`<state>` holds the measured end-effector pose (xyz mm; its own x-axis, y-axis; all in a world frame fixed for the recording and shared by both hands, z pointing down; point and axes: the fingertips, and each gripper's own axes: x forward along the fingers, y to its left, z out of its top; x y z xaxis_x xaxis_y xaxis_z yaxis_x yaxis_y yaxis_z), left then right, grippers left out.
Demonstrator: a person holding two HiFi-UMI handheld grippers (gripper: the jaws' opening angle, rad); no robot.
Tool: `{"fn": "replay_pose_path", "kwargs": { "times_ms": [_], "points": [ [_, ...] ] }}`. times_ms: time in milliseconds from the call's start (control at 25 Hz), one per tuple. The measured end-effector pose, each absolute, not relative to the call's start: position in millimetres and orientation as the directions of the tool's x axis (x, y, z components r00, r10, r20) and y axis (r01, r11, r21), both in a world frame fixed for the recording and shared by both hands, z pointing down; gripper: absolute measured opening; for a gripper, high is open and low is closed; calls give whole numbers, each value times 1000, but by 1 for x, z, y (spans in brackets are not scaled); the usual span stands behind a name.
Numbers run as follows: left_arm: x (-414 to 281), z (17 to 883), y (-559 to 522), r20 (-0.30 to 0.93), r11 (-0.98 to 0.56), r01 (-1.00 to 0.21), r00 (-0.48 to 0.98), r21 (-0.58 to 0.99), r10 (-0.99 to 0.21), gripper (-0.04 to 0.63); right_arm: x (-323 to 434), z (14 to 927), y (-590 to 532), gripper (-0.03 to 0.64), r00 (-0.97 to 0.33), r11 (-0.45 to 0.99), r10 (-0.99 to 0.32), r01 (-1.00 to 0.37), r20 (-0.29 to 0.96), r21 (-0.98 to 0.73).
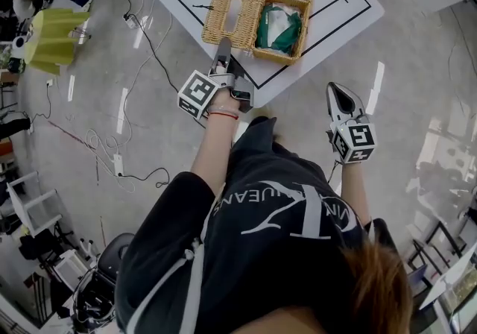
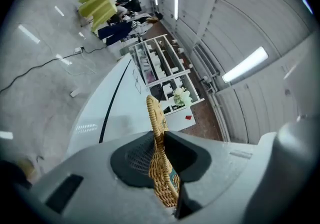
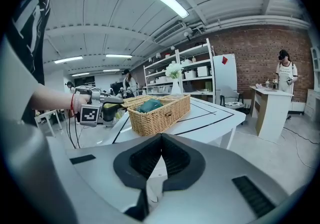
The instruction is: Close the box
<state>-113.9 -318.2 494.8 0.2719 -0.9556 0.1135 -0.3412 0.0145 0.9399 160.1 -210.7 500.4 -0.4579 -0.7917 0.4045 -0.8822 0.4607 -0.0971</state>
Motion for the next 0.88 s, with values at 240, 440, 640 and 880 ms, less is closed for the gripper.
{"fn": "replay_pose_path", "kwargs": {
  "times_ms": [240,440,640,880],
  "points": [
    [-112,467,-319,104,-83,-538,307,839,-946,47,160,493,-205,-3,-463,465,-797,-880,389,-96],
    [-105,446,-320,111,-164,-682,341,713,-933,37,163,490,-200,-3,-456,455,-804,-885,382,-99],
    [-99,441,-322,125,-221,-759,369,613,-921,35,160,490,-202,-3,-448,444,-812,-890,374,-102],
    [-83,430,-313,148,-309,-841,410,445,-900,34,161,485,-196,-3,-447,442,-816,-891,367,-103]
  ]
}}
